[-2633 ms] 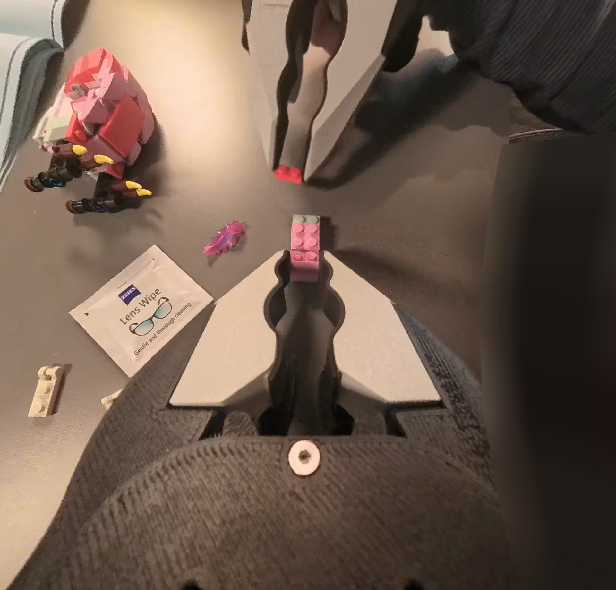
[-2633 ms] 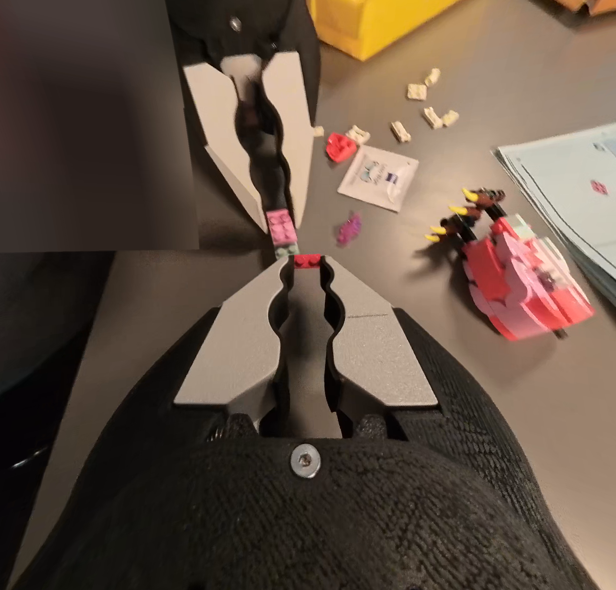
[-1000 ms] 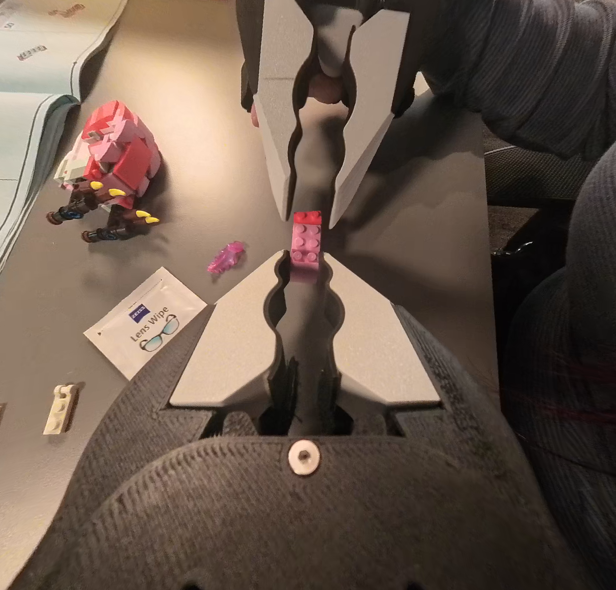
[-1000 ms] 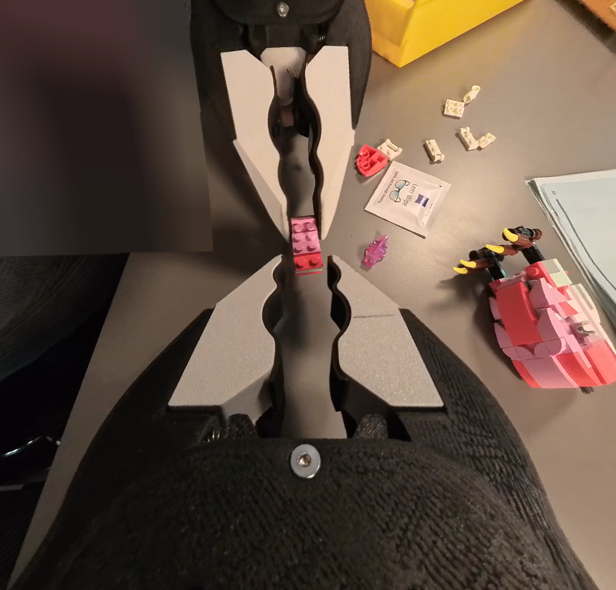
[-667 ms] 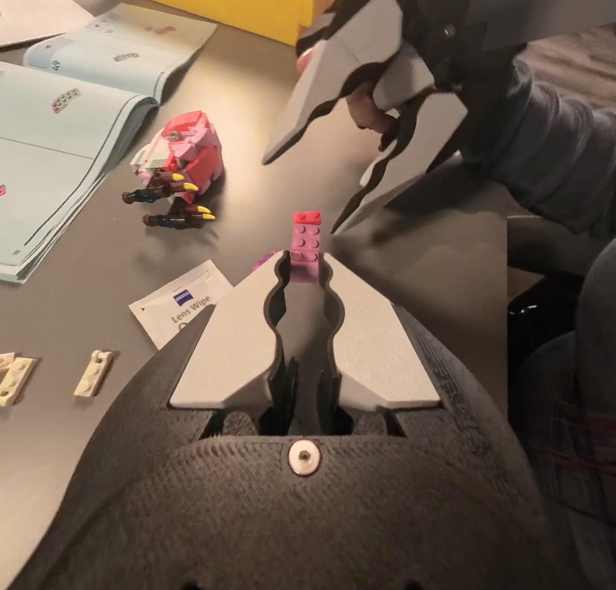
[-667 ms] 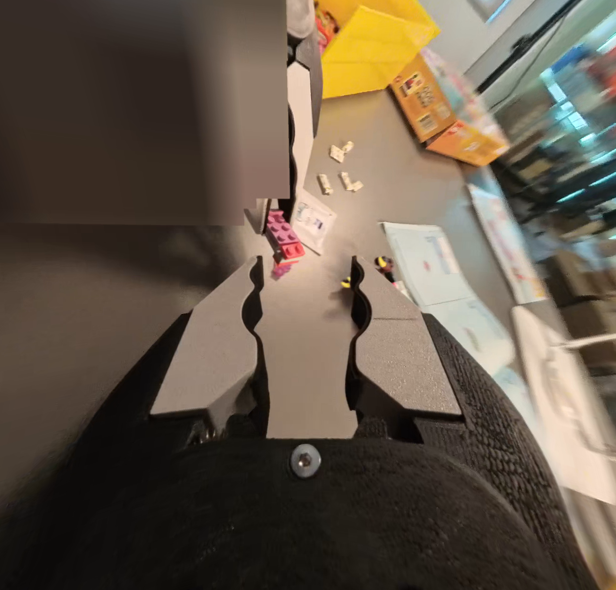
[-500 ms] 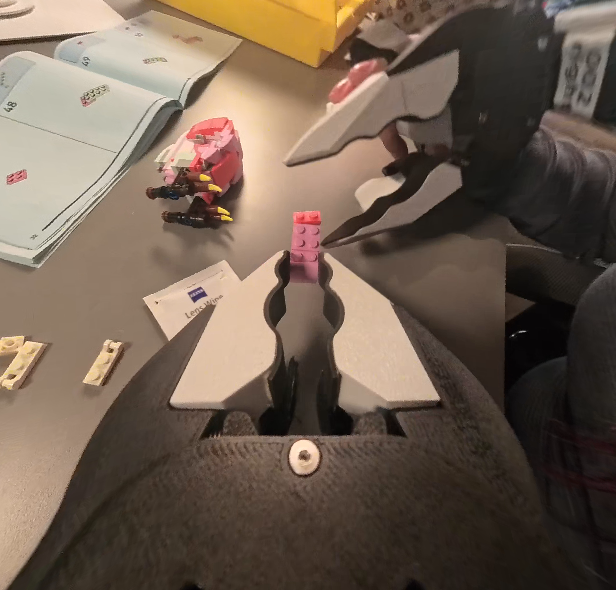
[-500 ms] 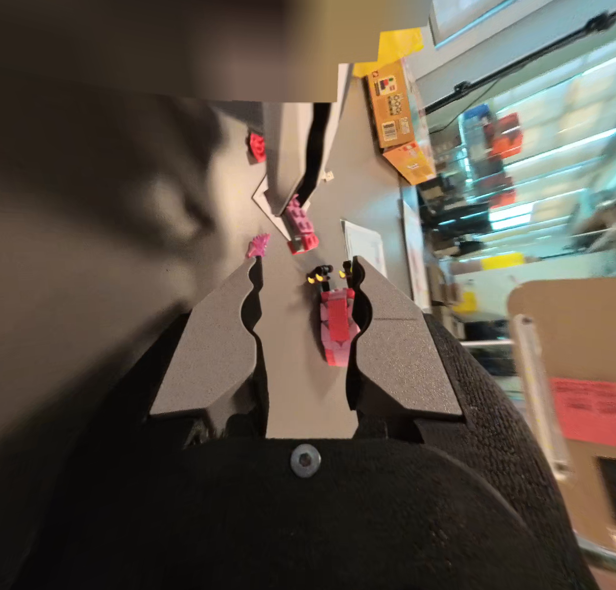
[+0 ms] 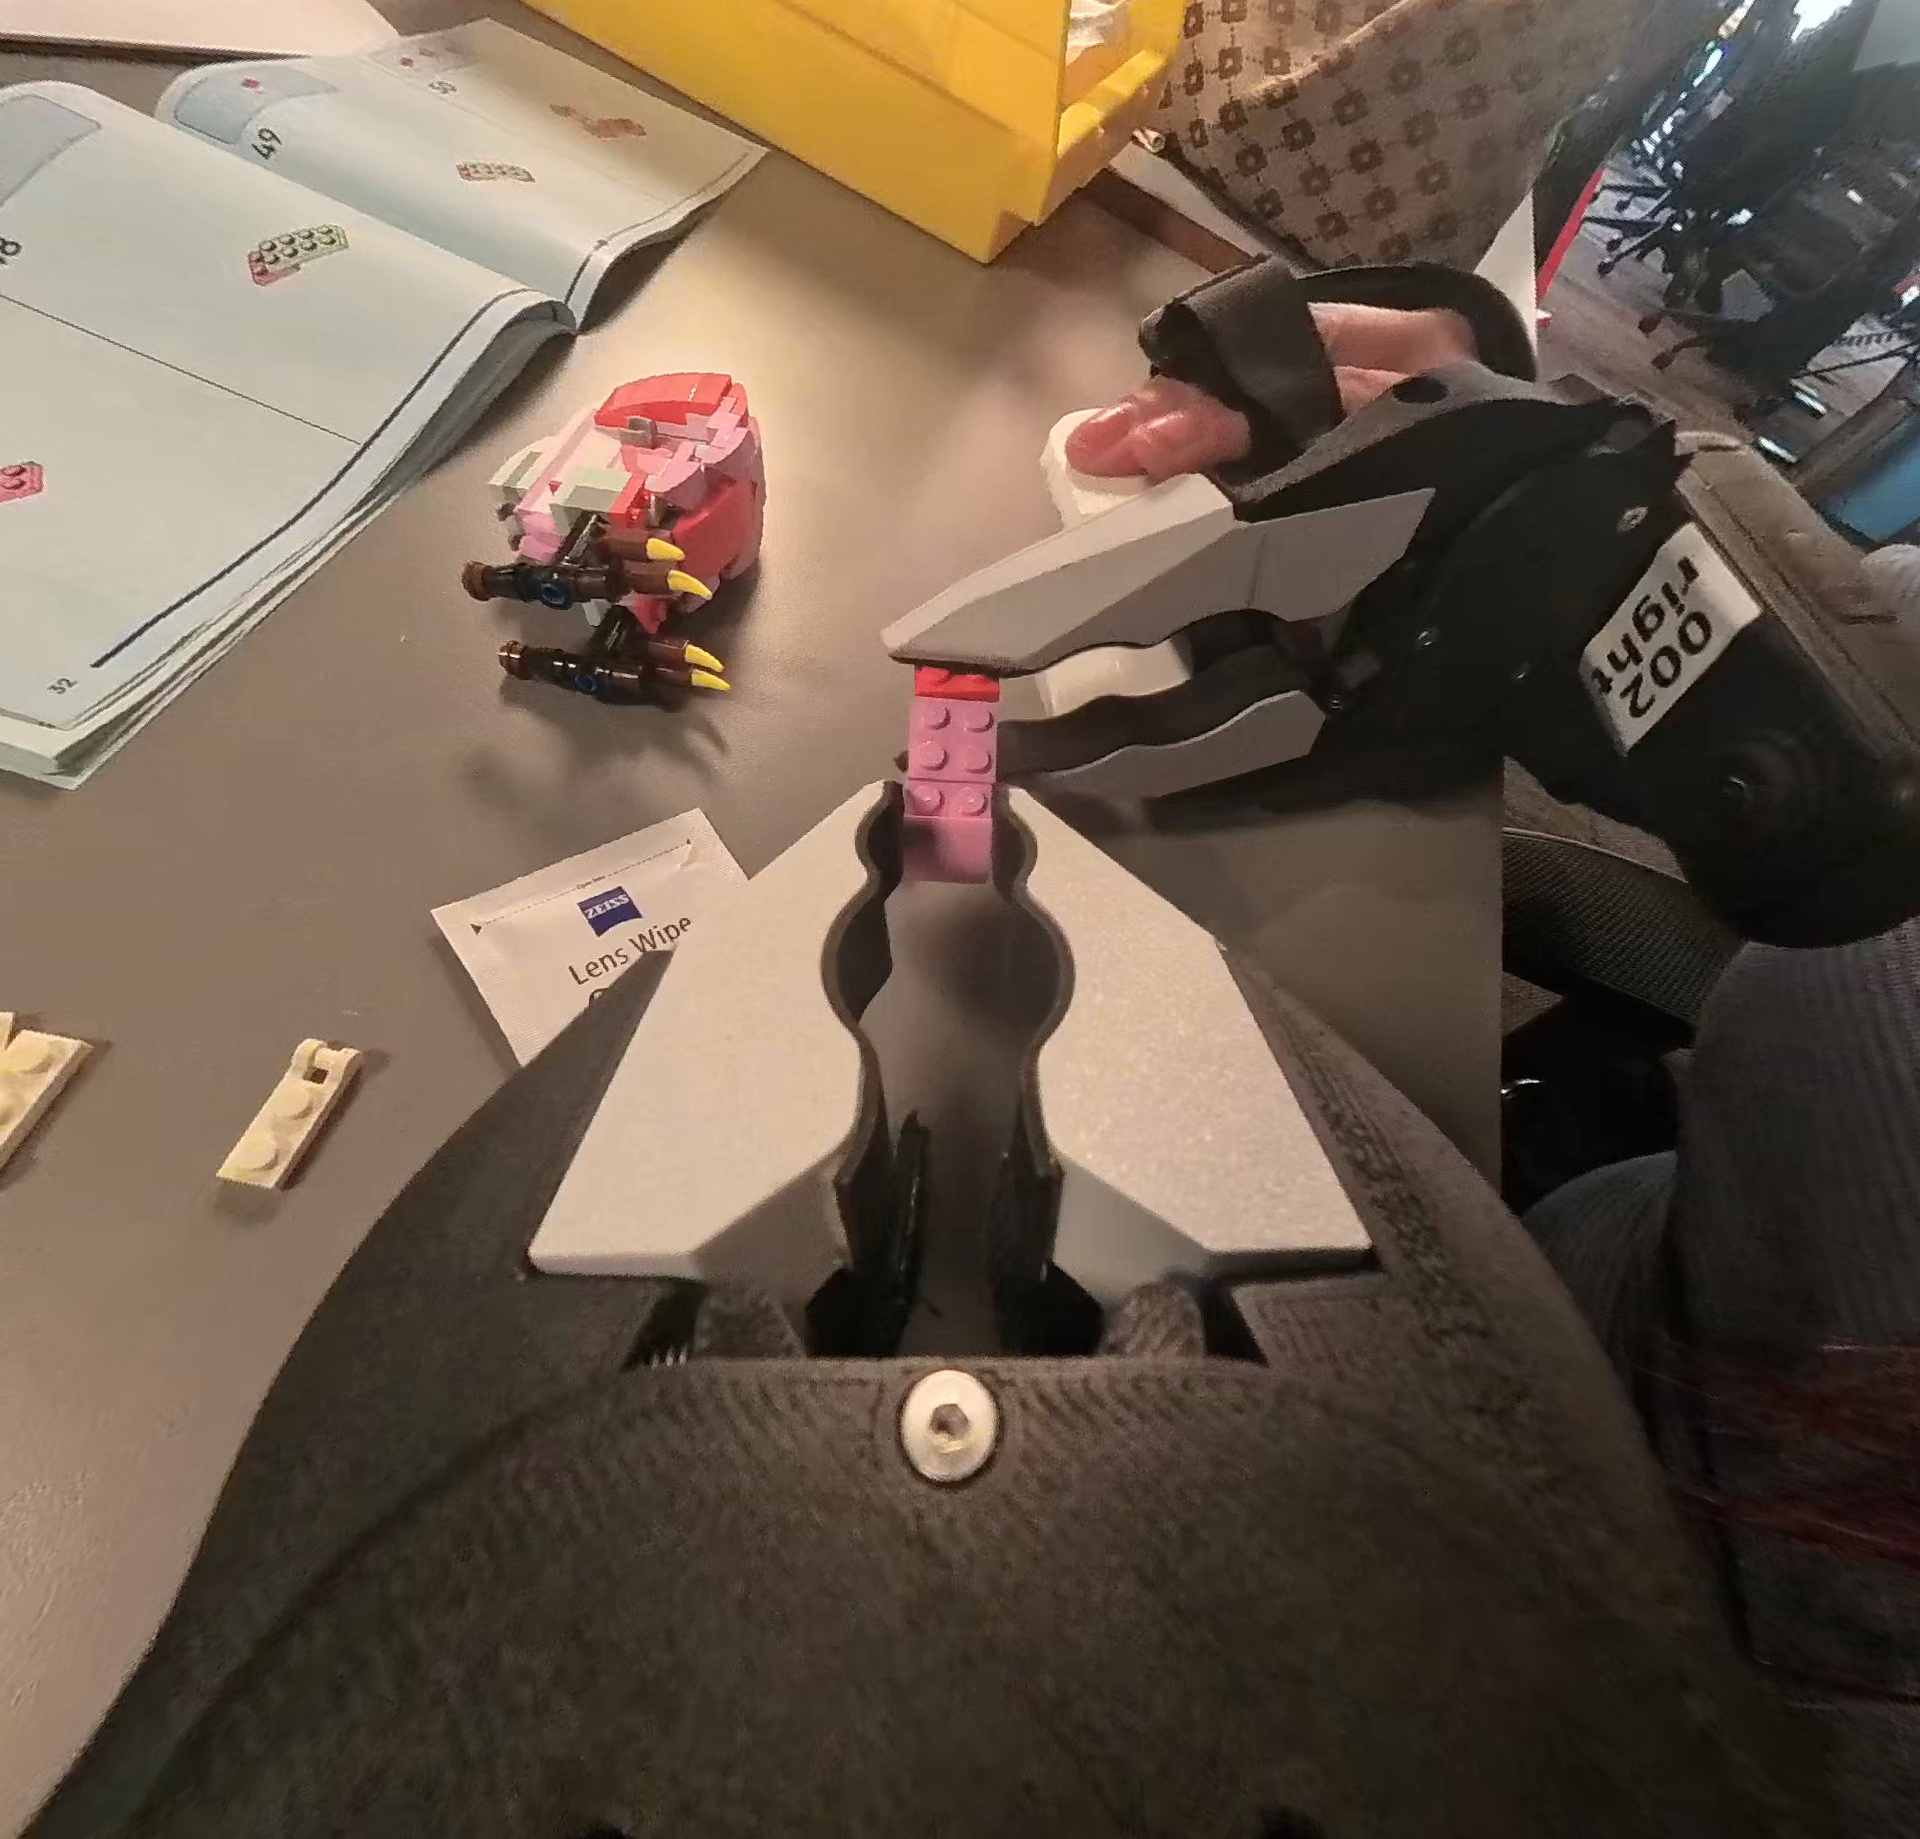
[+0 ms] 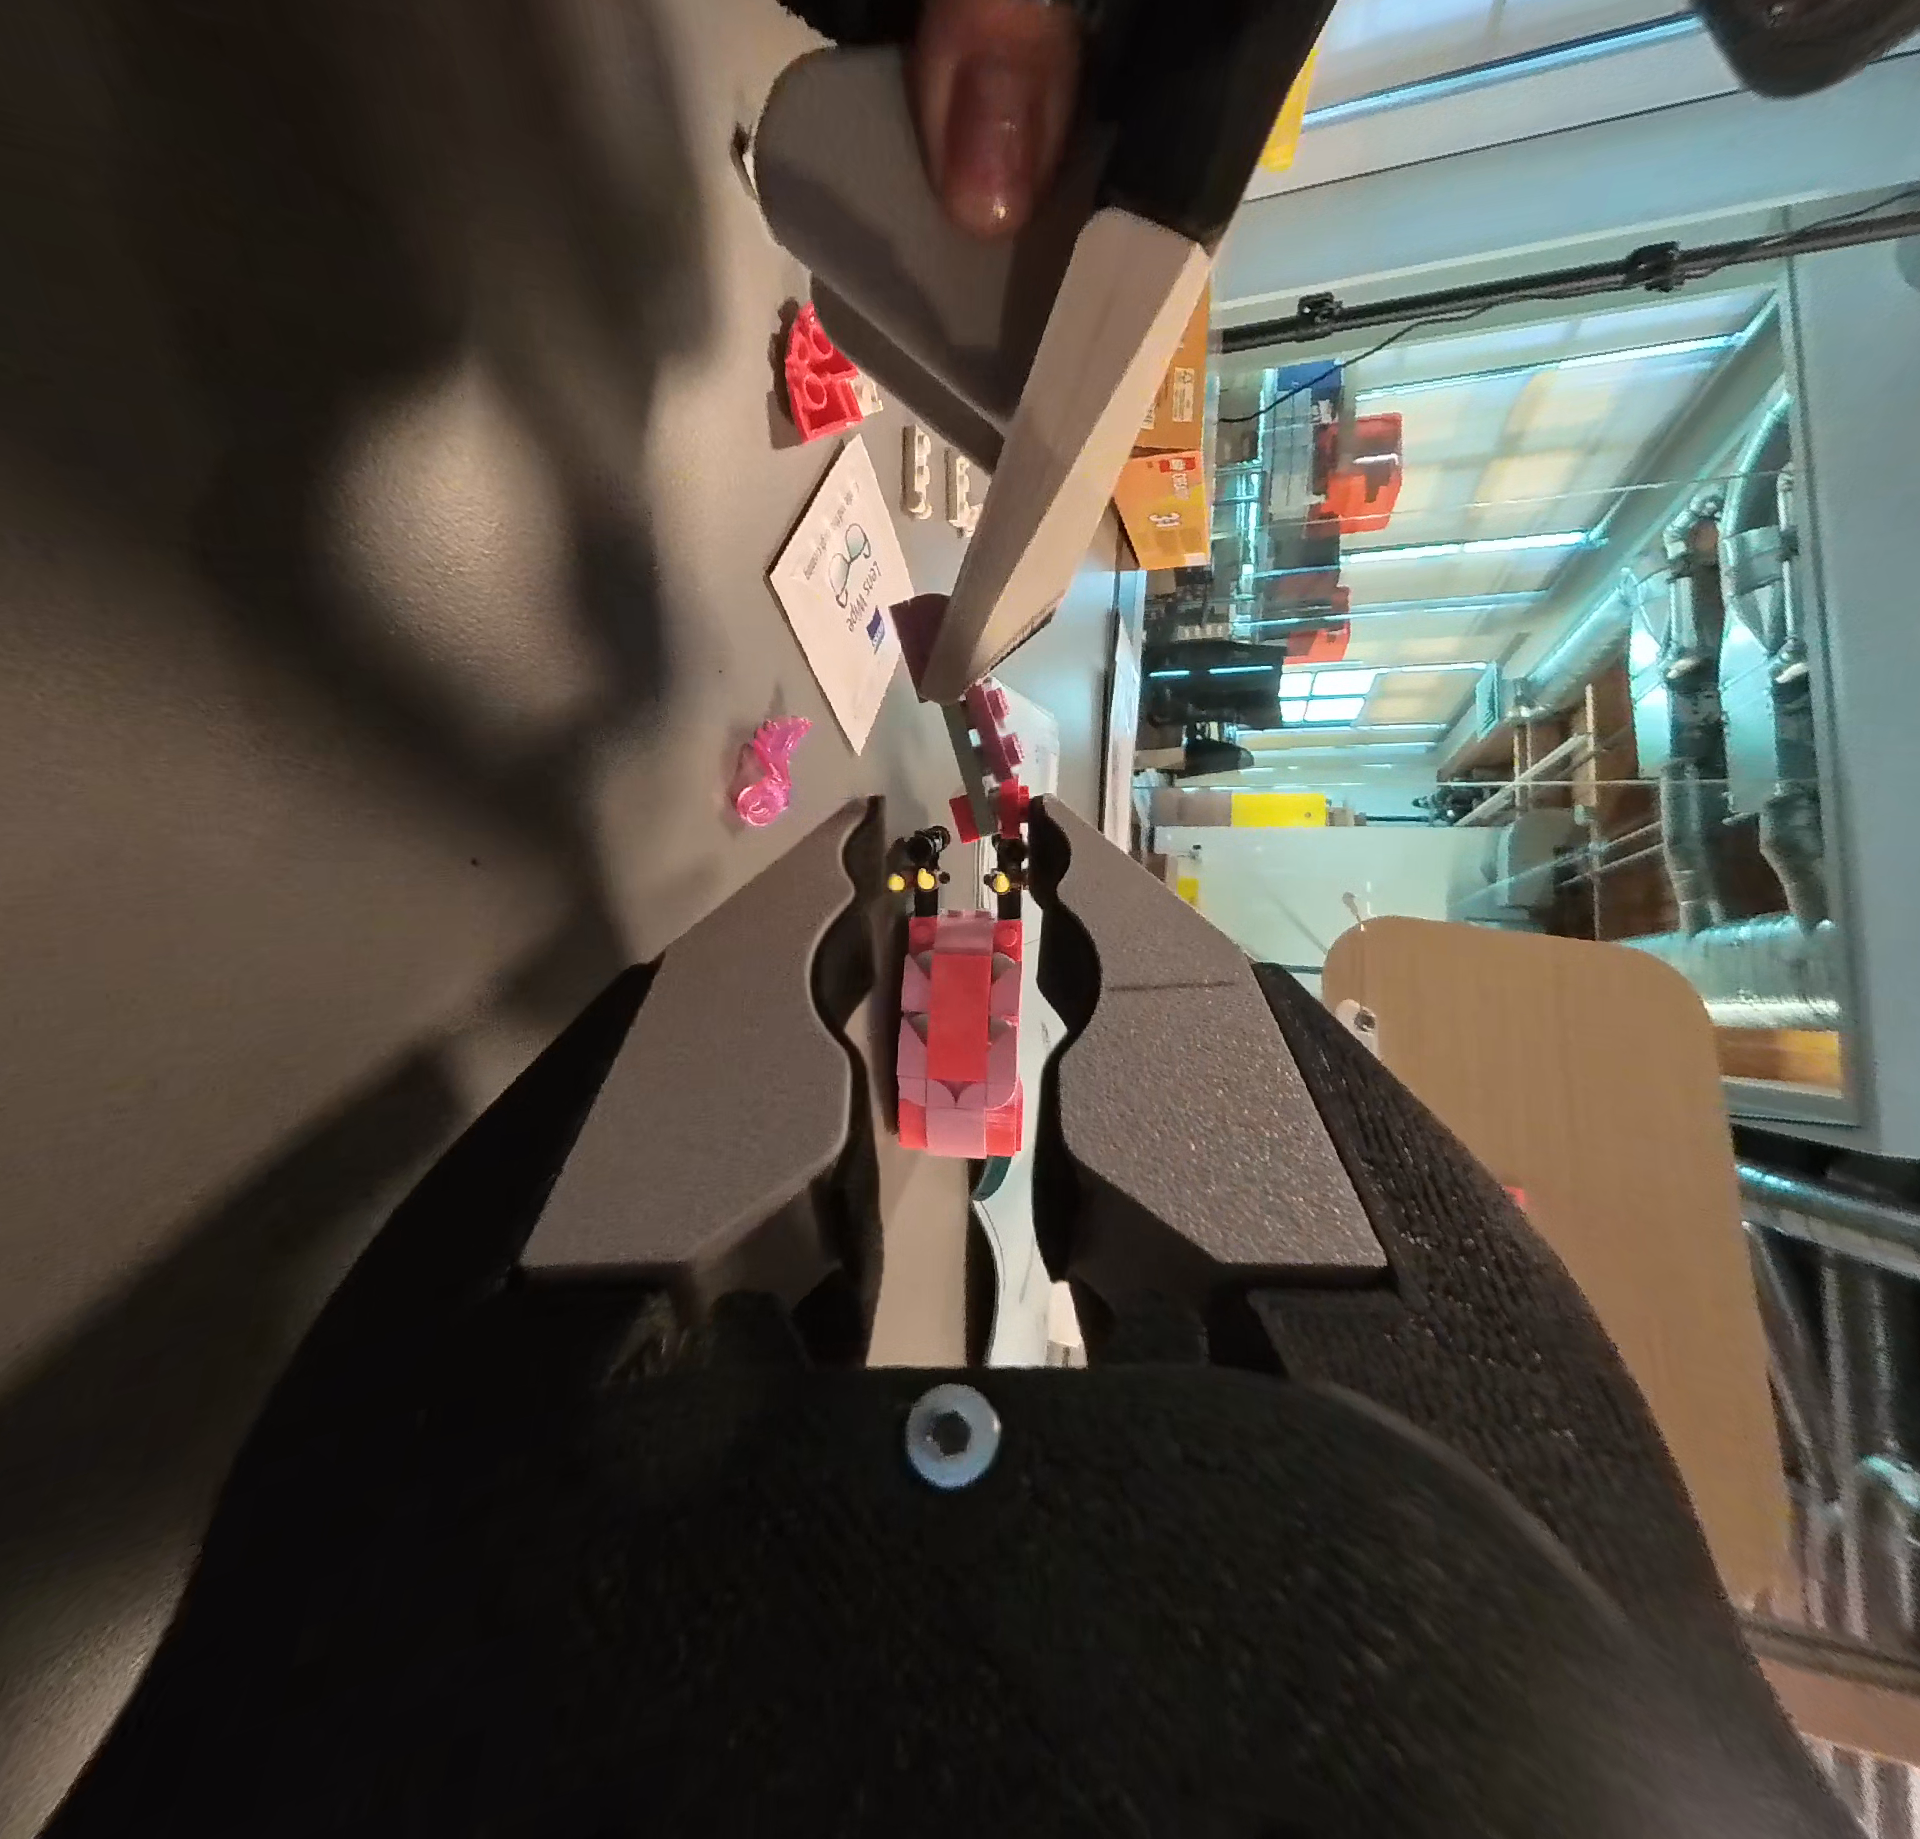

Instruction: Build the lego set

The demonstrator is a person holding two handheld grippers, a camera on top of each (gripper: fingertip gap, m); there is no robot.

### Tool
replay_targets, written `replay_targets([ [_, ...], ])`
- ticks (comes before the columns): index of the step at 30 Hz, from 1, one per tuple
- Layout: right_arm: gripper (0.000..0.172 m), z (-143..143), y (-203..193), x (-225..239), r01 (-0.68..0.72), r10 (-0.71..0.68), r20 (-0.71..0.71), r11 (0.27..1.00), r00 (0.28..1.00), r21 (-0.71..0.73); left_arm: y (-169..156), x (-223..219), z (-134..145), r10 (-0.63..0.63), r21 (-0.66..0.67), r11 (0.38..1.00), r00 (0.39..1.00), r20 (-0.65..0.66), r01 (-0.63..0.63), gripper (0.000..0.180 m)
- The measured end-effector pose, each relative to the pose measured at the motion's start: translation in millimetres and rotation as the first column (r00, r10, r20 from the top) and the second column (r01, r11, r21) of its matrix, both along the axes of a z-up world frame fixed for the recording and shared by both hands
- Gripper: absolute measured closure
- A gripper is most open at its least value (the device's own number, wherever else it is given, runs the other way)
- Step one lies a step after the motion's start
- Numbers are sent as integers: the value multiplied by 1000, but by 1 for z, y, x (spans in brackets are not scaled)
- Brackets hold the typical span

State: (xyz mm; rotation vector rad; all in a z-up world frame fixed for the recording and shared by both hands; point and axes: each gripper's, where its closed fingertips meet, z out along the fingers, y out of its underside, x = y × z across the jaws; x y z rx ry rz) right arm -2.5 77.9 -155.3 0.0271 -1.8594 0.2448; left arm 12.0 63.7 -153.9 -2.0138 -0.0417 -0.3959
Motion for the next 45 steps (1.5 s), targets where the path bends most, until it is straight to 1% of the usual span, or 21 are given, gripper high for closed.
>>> replay_targets([
  [7,159,5,-2,-1,3,-1,-55,999,999,32,1,2,-1,-3,-11,1000,1000,22,3,165],
  [10,159,4,-1,-2,5,-1,-66,998,998,55,2,1,-3,-1,-20,1000,1000,19,1,165],
  [15,160,5,-1,-1,0,3,-63,999,998,44,2,3,-2,-11,-19,1000,999,42,12,165],
  [23,162,0,0,0,-5,10,-44,994,999,111,3,3,-3,-23,-65,998,999,31,25,165],
  [25,161,-1,0,-1,-5,8,-33,996,999,91,3,3,-4,-23,-68,997,999,29,25,165],
  [28,160,2,0,-3,10,-10,-25,1000,1000,-3,4,1,-2,-13,-53,998,998,57,16,165],
  [29,155,4,1,-5,15,-16,-29,999,999,-38,4,0,-1,-8,-47,999,997,73,12,165],
  [30,139,5,2,-6,21,-23,-25,998,999,-67,4,-2,0,1,-44,999,996,85,2,165],
  [31,126,3,4,-7,34,-35,-4,995,999,-96,4,-3,-1,7,-44,999,996,90,-3,165],
  [32,119,1,7,-9,54,-51,23,991,998,-118,4,-4,-1,10,-44,999,995,96,-6,165],
  [33,117,-2,10,-10,67,-63,37,990,997,-126,4,-4,-1,11,-45,999,995,101,-6,165],
  [34,119,-2,11,-10,65,-61,35,991,998,-119,4,-5,-1,11,-48,999,995,103,-6,165],
  [37,137,-3,5,-6,20,-19,17,995,1000,-95,4,-4,-3,7,-59,998,994,108,-1,165],
  [41,153,-4,1,-5,3,-2,4,997,1000,-71,4,-2,-4,1,-62,998,994,113,6,165],
  [45,160,-2,1,-5,0,-1,-18,999,1000,-53,4,-2,-5,-3,-64,998,995,97,10,165],
])
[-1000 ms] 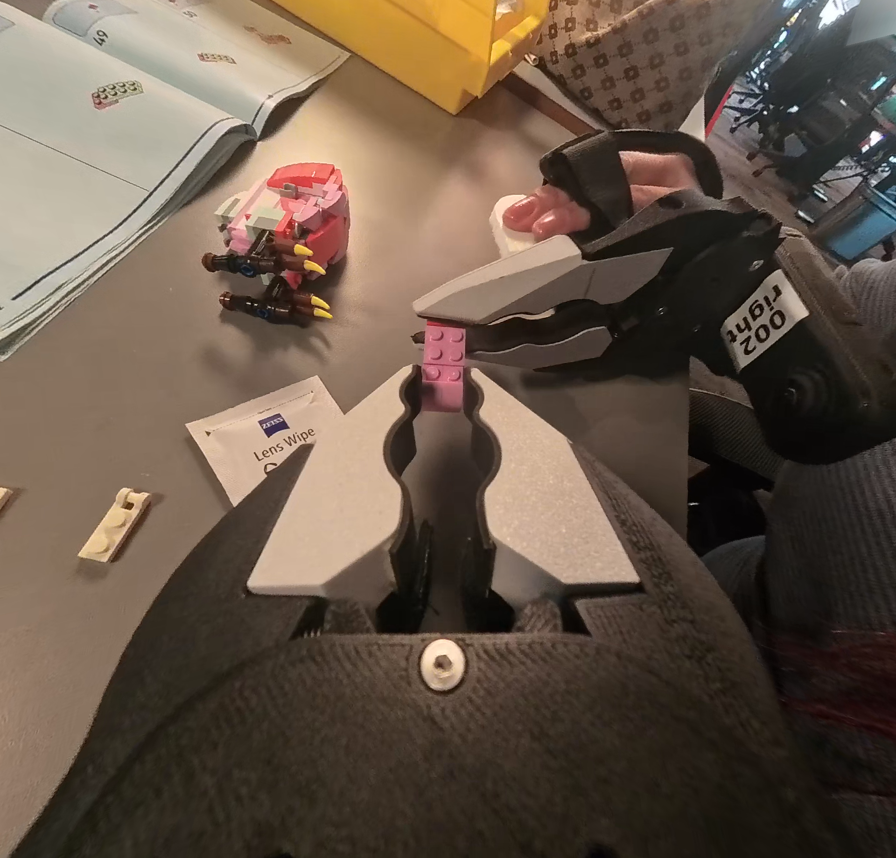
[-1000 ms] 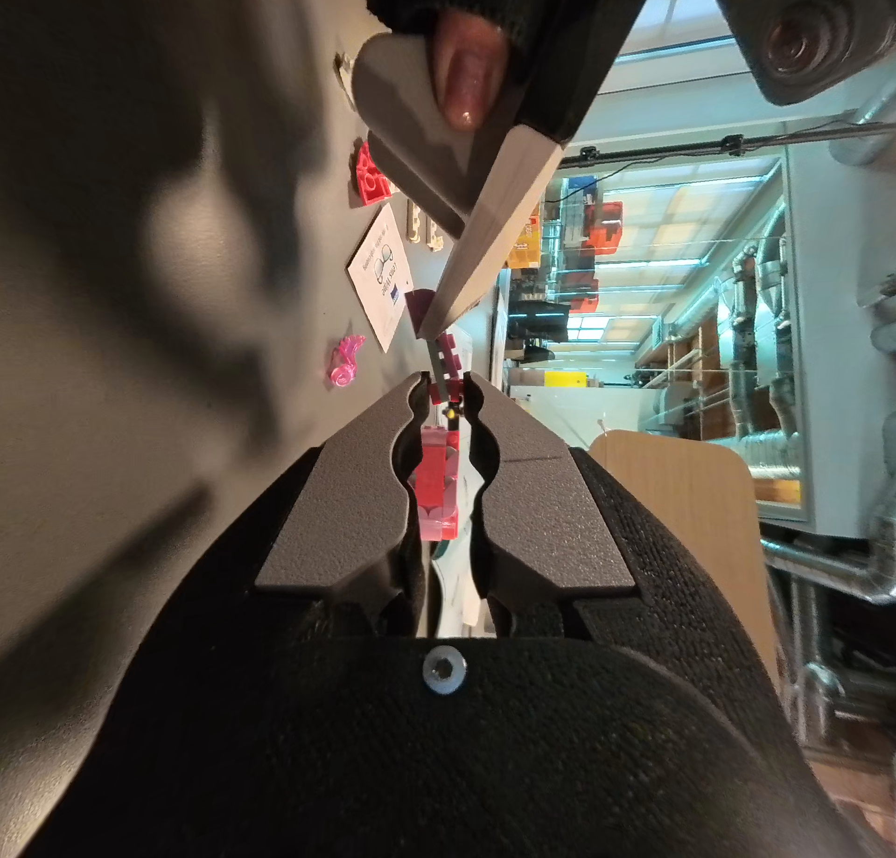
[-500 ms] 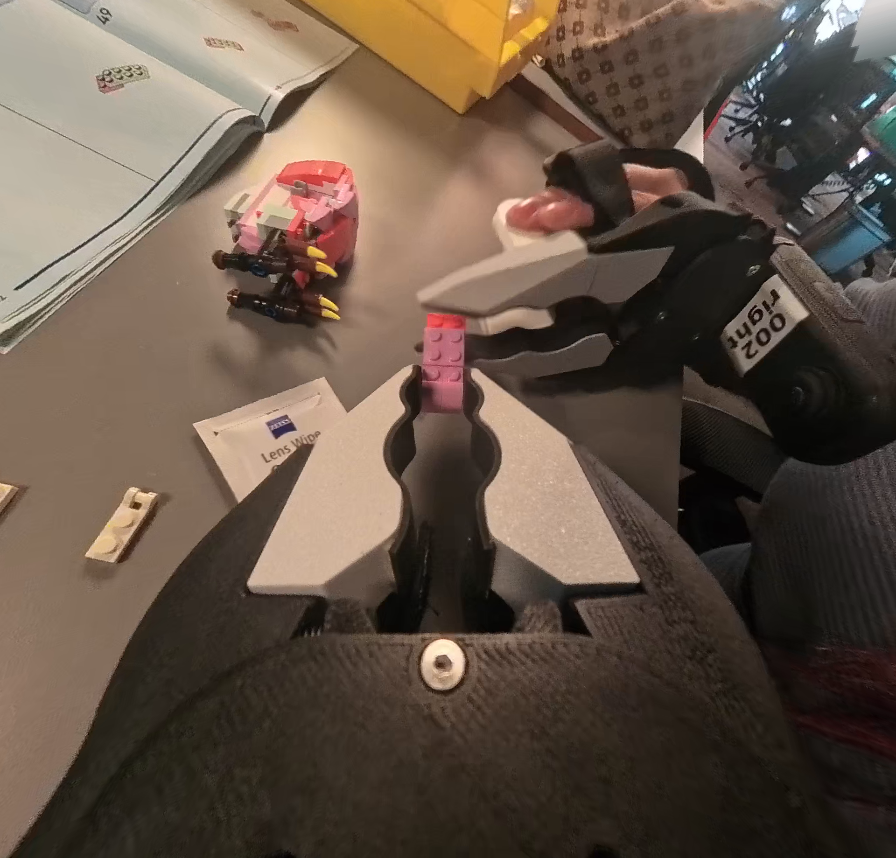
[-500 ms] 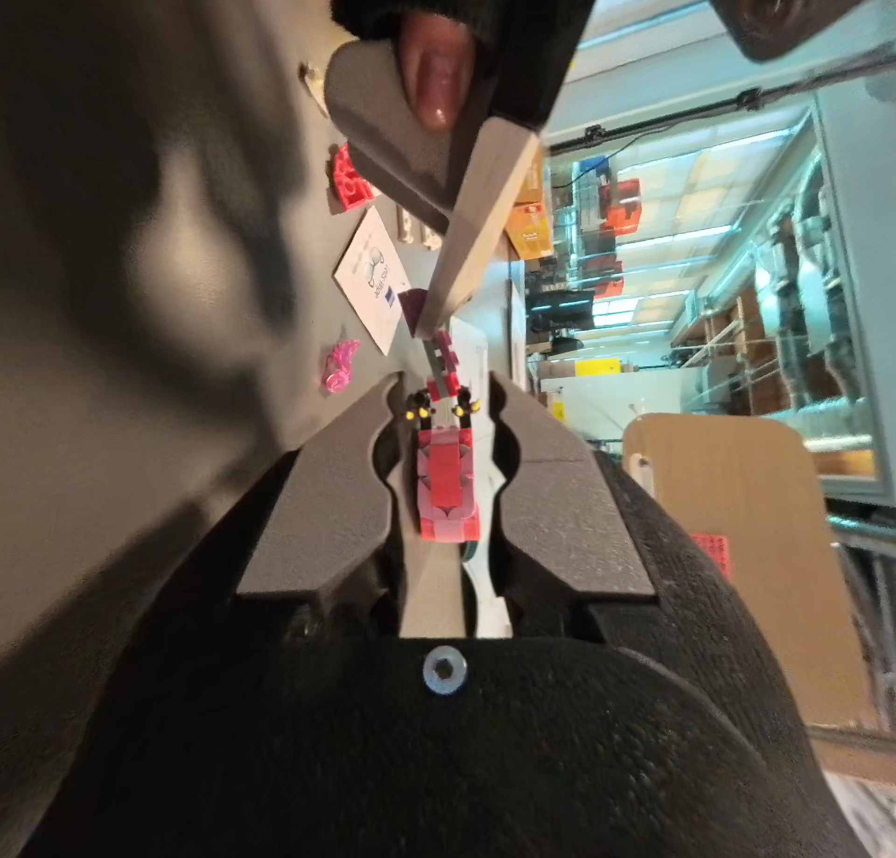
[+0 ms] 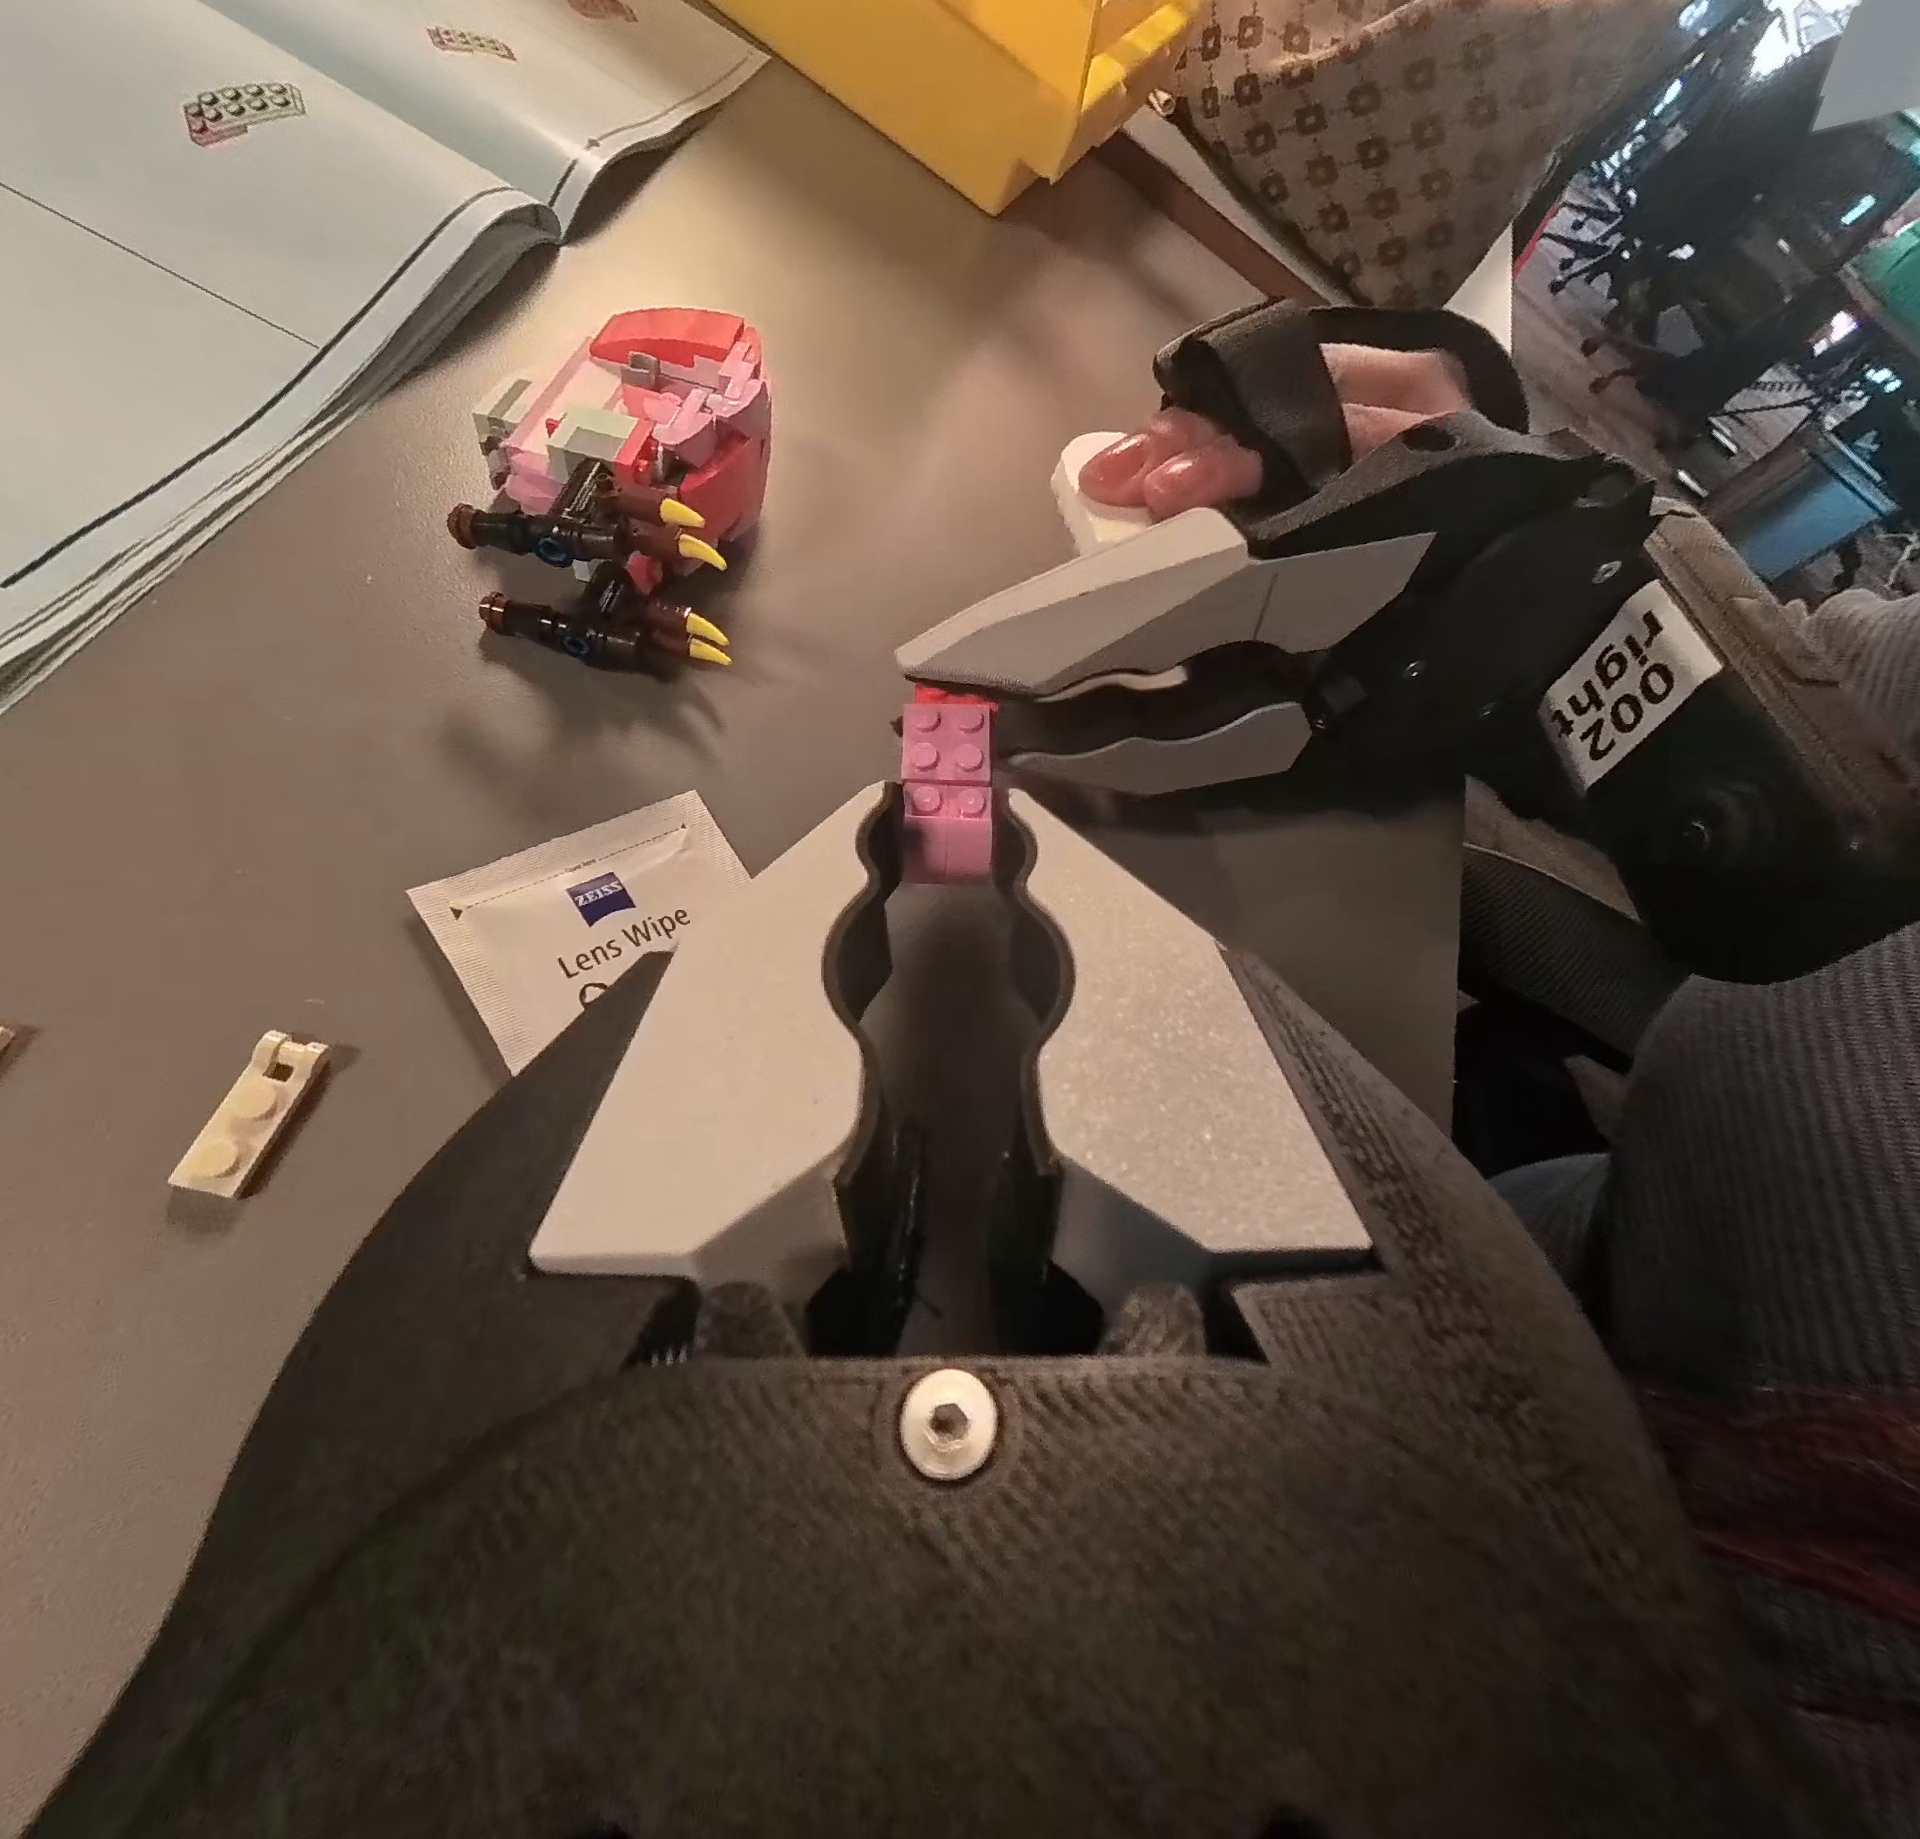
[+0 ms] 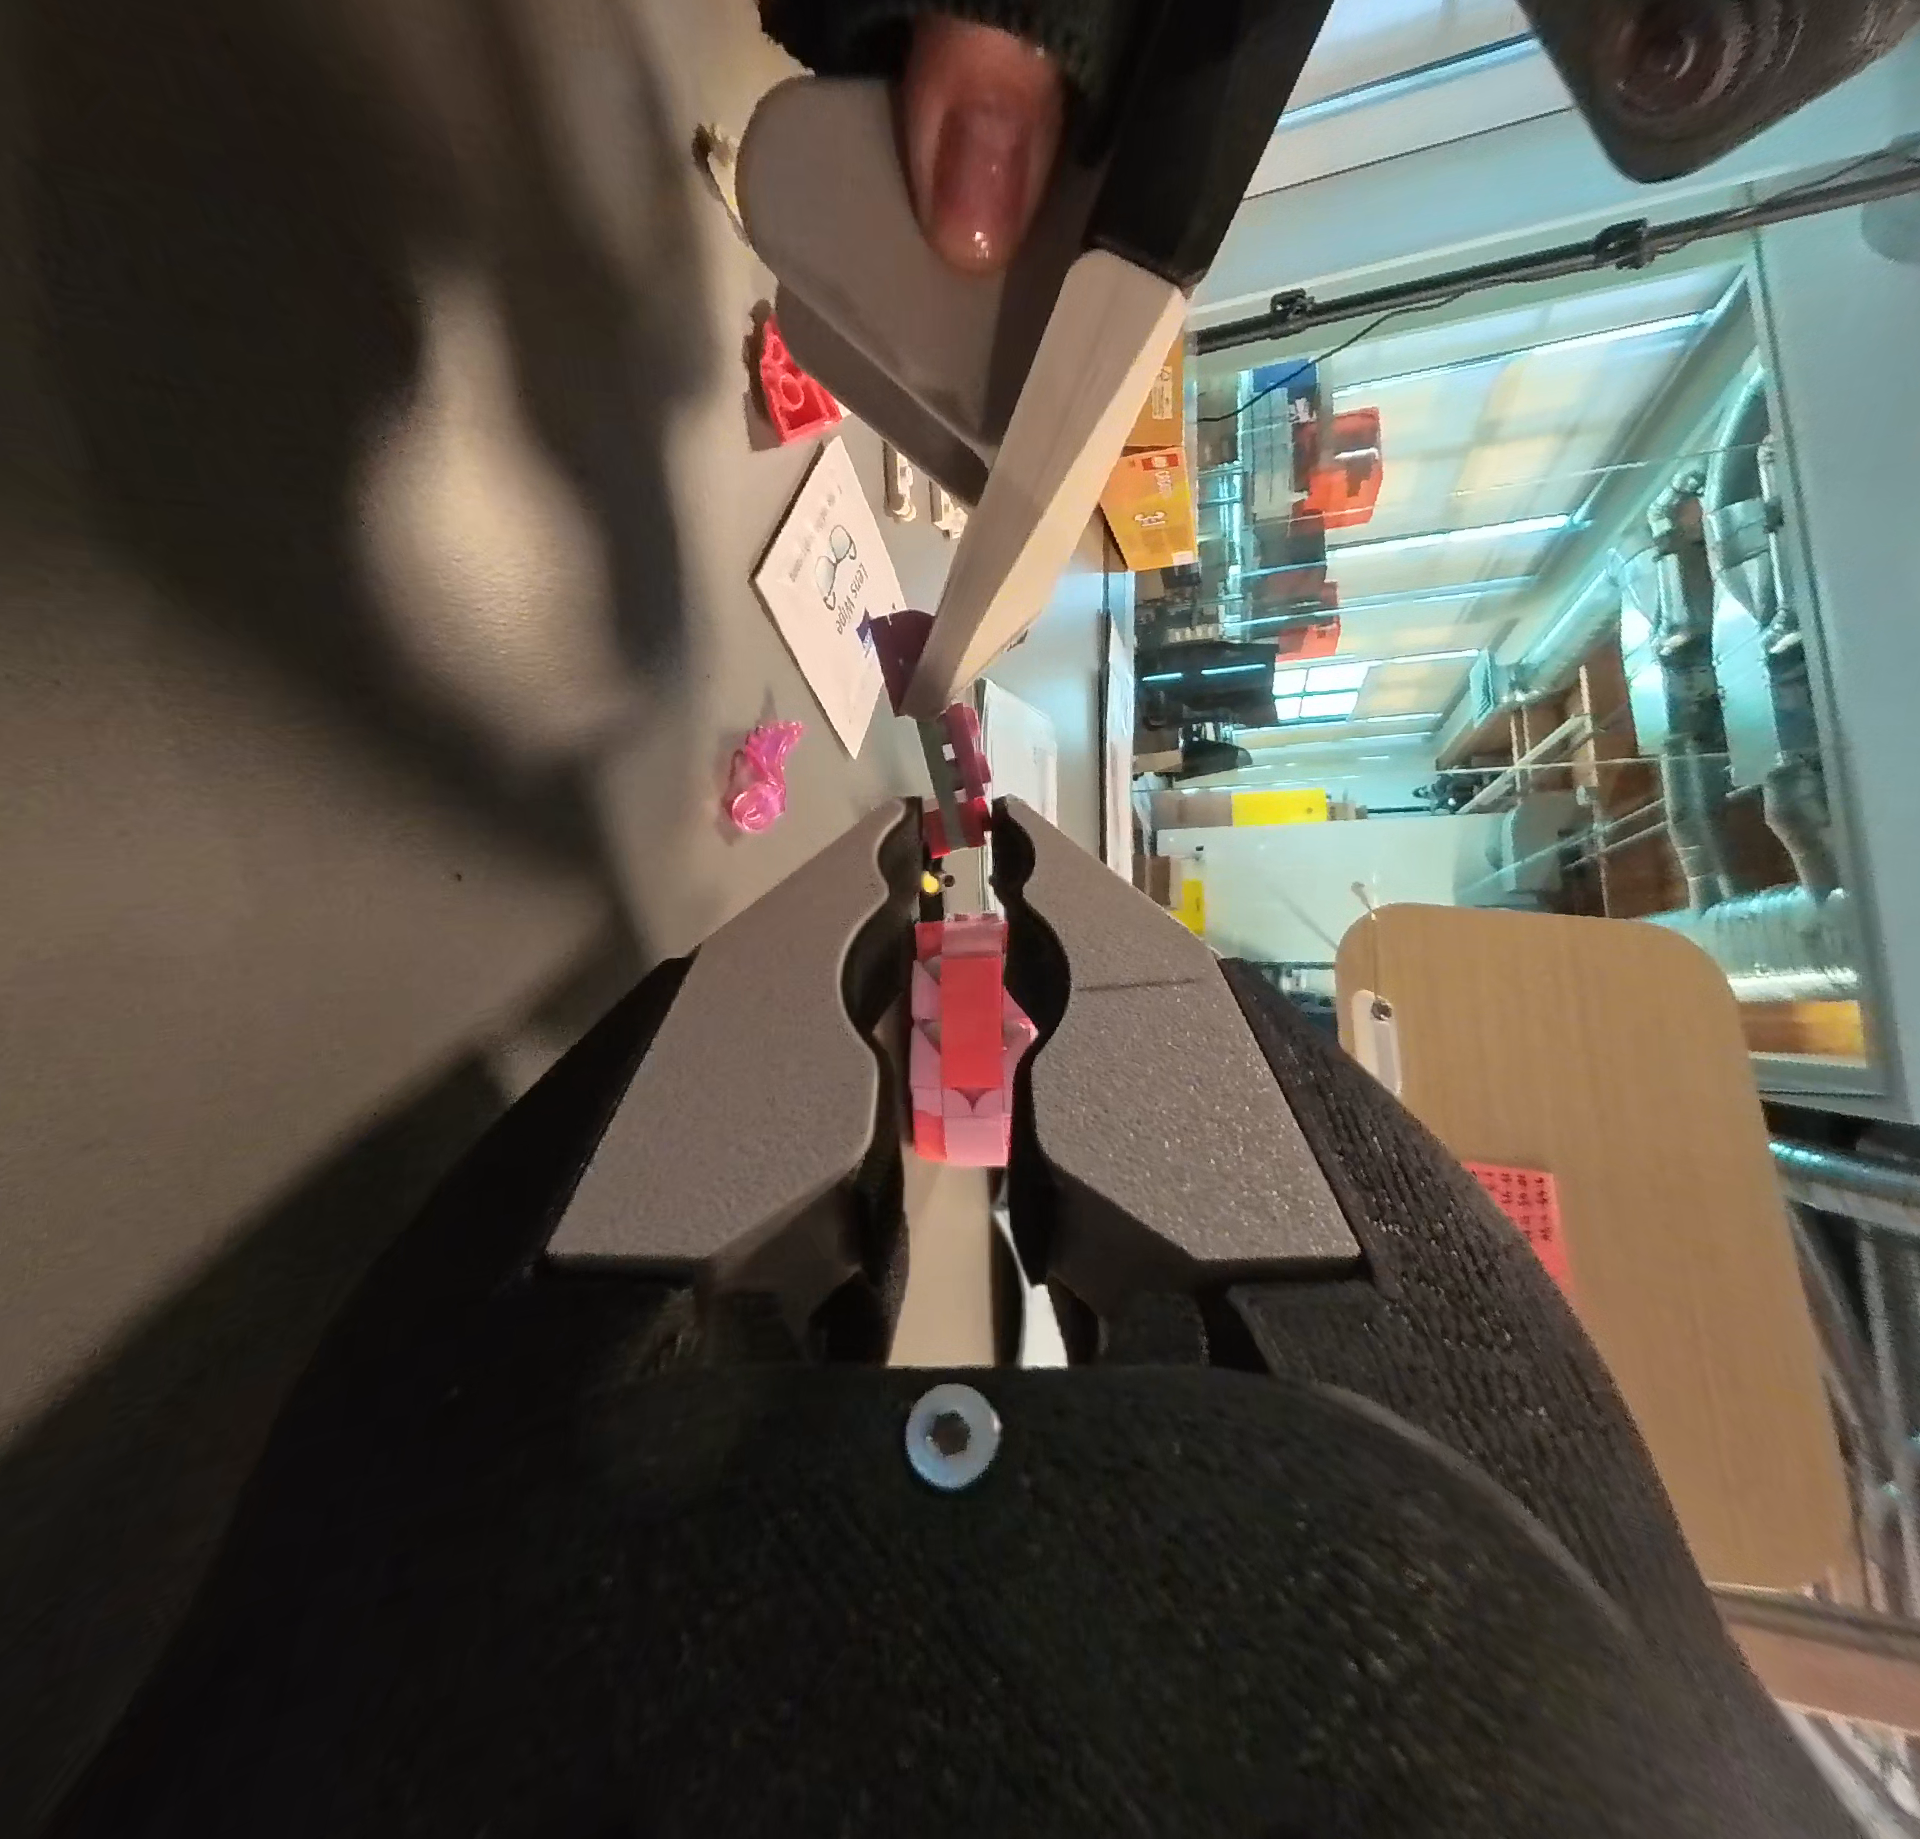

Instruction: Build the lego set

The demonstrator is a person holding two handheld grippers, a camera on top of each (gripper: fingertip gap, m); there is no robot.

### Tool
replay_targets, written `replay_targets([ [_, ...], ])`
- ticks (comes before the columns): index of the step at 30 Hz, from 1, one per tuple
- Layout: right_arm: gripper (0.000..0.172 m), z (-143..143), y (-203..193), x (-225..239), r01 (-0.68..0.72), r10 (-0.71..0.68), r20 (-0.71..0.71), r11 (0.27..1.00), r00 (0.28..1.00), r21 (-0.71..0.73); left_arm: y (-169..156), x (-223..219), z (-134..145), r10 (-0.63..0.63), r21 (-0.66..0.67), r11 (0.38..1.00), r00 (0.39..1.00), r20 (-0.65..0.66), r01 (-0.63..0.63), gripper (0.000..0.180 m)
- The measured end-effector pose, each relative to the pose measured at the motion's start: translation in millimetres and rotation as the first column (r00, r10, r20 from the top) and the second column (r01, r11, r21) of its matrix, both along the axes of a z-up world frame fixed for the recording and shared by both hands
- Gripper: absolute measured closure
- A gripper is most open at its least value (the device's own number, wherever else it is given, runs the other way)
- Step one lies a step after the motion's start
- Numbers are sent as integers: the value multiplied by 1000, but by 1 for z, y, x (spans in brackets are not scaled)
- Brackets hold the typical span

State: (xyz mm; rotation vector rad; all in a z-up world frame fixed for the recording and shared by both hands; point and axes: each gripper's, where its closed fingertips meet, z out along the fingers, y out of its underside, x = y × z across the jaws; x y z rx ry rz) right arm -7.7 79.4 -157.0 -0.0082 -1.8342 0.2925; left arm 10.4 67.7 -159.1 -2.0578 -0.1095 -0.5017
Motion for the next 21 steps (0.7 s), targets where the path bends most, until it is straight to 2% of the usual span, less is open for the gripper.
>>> replay_targets([
  [4,159,0,0,0,-1,1,-11,1000,1000,14,0,0,0,2,0,1000,1000,-24,-2,165],
  [7,141,0,-2,-1,-7,7,-19,1000,1000,19,0,-2,1,9,0,1000,999,-39,-9,165],
  [9,135,1,-5,-1,-15,16,-36,999,999,39,0,-2,0,10,-4,1000,999,-51,-10,165],
  [12,138,0,-11,-1,-31,36,-53,996,998,84,1,0,0,4,-8,1000,998,-69,-5,165],
  [16,159,2,-12,-2,-19,33,-99,991,995,134,3,1,2,4,-2,1000,997,-82,-4,165],
  [21,163,6,-11,-1,8,15,-130,985,991,172,4,0,5,11,13,1000,995,-96,-10,165],
])
